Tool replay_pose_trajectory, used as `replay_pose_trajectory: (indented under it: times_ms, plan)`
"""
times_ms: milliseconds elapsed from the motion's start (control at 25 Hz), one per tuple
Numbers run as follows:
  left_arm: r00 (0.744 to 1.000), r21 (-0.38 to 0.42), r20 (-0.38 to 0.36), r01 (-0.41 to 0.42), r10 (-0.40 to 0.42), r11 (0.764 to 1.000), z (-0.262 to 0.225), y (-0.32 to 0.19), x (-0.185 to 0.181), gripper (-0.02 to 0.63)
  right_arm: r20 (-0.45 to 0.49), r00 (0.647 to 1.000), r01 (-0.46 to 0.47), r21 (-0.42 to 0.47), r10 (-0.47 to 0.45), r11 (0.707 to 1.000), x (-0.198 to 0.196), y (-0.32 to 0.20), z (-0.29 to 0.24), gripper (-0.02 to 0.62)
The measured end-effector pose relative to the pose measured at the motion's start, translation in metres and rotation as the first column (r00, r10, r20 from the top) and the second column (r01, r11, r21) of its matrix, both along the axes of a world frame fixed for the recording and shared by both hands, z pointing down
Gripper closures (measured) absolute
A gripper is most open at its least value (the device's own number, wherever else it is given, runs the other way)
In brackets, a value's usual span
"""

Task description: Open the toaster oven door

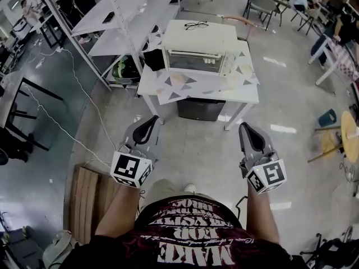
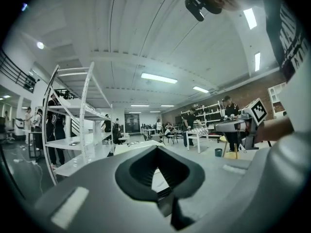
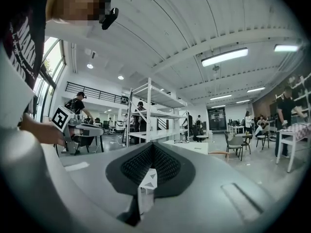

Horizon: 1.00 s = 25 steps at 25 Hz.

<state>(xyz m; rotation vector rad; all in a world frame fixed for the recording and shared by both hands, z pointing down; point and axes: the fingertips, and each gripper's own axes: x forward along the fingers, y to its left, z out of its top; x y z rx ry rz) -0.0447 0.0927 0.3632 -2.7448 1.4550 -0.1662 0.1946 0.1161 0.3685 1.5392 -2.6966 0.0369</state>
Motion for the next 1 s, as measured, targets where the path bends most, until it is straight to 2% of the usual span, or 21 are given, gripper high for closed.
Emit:
replay_pose_trajectory:
  times_ms: [120,280,440,1000]
  plan:
    - [1.000,0.016,0.010,0.010,-0.010,1.000,-0.004,-0.002,0.001,0.604,0.001,1.000,0.011,0.008,-0.011,1.000,0.000,0.001,-0.001,0.571]
    - [0.999,0.050,0.031,-0.019,0.018,0.999,-0.011,-0.001,0.012,0.604,0.017,1.000,0.012,0.002,-0.013,1.000,0.000,0.004,0.003,0.571]
    - [0.999,0.050,0.037,-0.040,0.038,0.998,-0.013,-0.007,0.017,0.604,0.028,1.000,-0.002,0.001,0.002,1.000,0.003,-0.001,0.004,0.571]
    - [0.998,0.042,0.025,-0.059,0.058,0.997,-0.002,-0.056,-0.004,0.605,0.026,1.000,-0.009,-0.023,0.009,1.000,-0.024,-0.047,0.009,0.571]
